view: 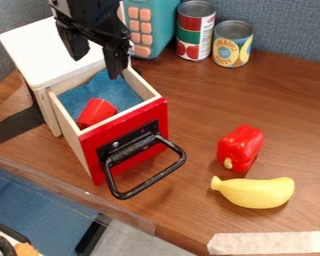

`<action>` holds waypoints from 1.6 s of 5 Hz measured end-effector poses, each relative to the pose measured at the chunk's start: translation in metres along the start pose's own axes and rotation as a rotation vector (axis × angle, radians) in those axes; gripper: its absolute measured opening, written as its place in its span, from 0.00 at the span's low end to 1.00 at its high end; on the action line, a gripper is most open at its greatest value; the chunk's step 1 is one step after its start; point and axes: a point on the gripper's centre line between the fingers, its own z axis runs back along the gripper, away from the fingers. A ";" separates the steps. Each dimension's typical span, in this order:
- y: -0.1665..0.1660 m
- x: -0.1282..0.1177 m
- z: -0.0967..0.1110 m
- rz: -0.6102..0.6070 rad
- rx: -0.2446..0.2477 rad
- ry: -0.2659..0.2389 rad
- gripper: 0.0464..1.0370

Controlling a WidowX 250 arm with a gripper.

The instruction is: Take the red object out of the drawer and put it on the center of the table beside the drawer

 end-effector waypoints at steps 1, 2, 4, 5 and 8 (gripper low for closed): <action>-0.002 -0.004 -0.007 0.000 -0.010 0.024 0.96; -0.003 -0.011 -0.014 0.000 0.001 0.037 0.96; -0.007 -0.022 -0.025 -0.011 0.012 0.057 0.96; -0.009 -0.029 -0.033 -0.017 0.015 0.061 0.96; -0.009 -0.030 -0.043 -0.018 0.027 0.043 0.96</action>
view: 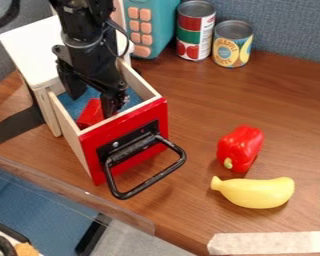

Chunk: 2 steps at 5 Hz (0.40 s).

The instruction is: Take the red object out of the drawer and put it on the center of the table beside the drawer

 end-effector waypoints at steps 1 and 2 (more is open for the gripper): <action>0.002 -0.001 -0.007 0.007 0.004 0.011 0.96; 0.002 -0.003 -0.014 0.011 0.011 0.017 0.96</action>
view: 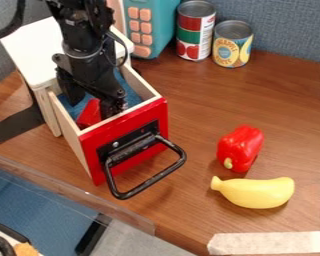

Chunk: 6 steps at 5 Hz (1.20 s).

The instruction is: Take the red object out of the drawer and put it on the center of the table beside the drawer

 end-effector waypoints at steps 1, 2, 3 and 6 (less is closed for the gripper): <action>0.001 -0.002 -0.007 0.007 0.008 0.011 0.96; 0.002 -0.002 -0.013 0.015 0.025 0.025 0.96; 0.003 -0.005 -0.014 0.024 0.030 0.034 0.92; -0.005 -0.004 0.026 0.033 -0.022 -0.019 0.70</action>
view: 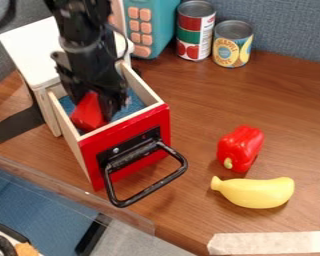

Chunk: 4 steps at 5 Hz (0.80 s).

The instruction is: Take the red object out of the drawer and put it on the center of the table beside the drawer

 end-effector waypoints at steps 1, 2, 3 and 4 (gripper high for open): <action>0.002 0.003 0.017 -0.006 0.009 -0.047 0.70; -0.003 0.005 0.037 -0.009 0.011 -0.089 0.70; -0.025 0.011 0.050 -0.077 -0.002 -0.131 0.70; -0.043 0.012 0.053 -0.122 -0.009 -0.123 0.70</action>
